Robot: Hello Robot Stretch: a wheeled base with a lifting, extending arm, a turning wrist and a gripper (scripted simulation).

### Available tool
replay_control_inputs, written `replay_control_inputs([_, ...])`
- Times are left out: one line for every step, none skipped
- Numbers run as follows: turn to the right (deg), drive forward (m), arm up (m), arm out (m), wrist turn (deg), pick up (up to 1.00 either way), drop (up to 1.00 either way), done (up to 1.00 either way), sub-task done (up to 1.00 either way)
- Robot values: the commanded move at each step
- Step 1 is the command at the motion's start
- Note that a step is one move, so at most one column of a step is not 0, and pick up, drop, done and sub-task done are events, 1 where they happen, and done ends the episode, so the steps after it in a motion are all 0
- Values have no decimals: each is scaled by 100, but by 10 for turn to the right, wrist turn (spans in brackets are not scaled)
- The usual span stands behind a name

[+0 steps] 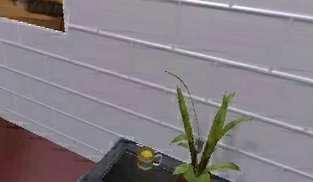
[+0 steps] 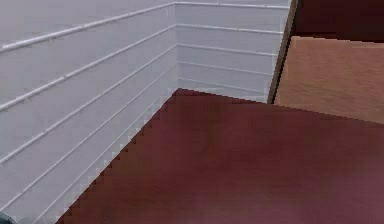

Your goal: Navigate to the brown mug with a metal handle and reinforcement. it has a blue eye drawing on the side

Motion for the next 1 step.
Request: replay_control_inputs([0, 0, 0, 0, 0, 0, 0, 100, 0])
